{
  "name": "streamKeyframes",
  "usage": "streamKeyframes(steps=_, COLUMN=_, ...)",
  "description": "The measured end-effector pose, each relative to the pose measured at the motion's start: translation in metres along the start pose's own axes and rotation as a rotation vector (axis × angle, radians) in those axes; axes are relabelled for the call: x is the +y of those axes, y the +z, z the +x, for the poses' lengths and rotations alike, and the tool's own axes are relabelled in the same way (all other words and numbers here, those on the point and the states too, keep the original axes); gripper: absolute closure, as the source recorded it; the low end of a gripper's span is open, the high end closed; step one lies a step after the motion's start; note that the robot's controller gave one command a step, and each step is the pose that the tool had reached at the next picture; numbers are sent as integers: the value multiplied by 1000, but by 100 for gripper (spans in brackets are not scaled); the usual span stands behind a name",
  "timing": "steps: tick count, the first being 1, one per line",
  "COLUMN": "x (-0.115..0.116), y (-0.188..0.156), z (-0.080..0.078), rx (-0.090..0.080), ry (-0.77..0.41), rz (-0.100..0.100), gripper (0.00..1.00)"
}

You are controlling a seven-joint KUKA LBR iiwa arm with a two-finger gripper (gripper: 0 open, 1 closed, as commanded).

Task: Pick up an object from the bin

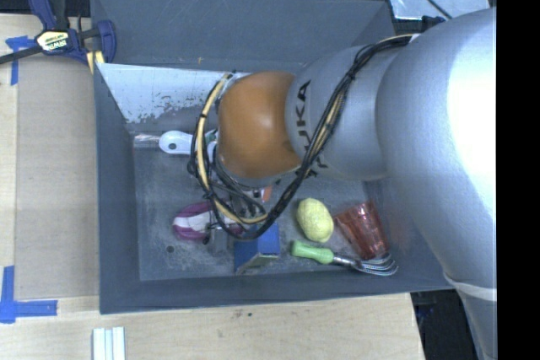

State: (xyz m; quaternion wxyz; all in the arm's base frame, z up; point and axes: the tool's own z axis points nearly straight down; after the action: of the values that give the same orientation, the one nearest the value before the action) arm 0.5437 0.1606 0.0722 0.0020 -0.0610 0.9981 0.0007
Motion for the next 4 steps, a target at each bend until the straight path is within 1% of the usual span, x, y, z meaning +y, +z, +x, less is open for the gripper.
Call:
streamKeyframes(steps=1, x=-18, y=-35, z=-5, rx=-6, ry=-20, rz=-5, gripper=0)
streamKeyframes(steps=2, x=-21, y=-28, z=17, rx=-1, ry=100, rz=-3, gripper=0)
streamKeyframes(steps=3, x=14, y=2, z=-29, rx=-7, ry=236, rz=-7, gripper=0)
streamKeyframes(steps=4, x=14, y=2, z=-17, rx=-6, ry=-273, rz=-2, gripper=100)
